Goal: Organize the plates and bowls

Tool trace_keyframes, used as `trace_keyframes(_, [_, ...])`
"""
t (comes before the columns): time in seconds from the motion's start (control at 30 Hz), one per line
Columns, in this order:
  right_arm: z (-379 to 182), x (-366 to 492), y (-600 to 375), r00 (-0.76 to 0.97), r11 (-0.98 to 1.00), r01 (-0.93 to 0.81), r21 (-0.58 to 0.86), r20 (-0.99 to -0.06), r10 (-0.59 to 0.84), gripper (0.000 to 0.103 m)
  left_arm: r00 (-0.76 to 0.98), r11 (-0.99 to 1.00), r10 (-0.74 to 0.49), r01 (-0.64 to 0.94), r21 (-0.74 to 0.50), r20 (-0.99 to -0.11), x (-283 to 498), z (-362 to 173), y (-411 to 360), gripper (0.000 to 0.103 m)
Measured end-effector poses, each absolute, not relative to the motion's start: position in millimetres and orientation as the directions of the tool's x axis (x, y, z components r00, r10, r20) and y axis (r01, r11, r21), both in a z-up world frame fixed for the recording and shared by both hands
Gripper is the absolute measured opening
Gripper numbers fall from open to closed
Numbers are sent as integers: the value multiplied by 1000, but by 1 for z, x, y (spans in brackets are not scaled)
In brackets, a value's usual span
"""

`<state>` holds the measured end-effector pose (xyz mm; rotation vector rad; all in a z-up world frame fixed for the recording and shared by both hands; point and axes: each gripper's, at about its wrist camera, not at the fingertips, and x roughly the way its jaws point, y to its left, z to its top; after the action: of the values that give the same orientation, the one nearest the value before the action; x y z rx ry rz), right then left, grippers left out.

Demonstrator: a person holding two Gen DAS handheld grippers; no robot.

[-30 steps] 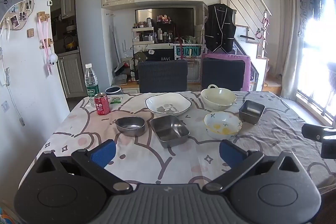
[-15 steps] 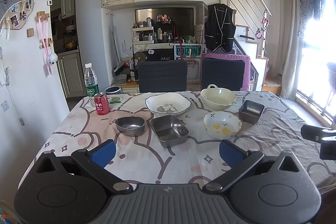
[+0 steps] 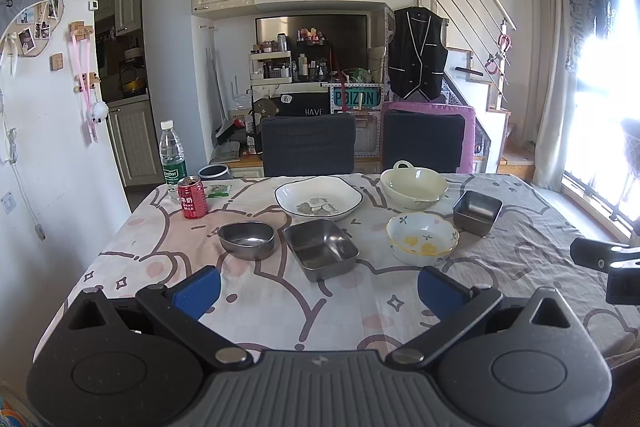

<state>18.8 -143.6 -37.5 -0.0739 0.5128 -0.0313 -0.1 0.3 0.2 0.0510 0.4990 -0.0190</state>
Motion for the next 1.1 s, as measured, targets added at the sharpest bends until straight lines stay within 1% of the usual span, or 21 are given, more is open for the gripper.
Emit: trace_keyframes(1.1, [-39,21,-141,868,997,11,-81,-494,-50,103,878,999,-6,31,44,-479,0,0,0,103])
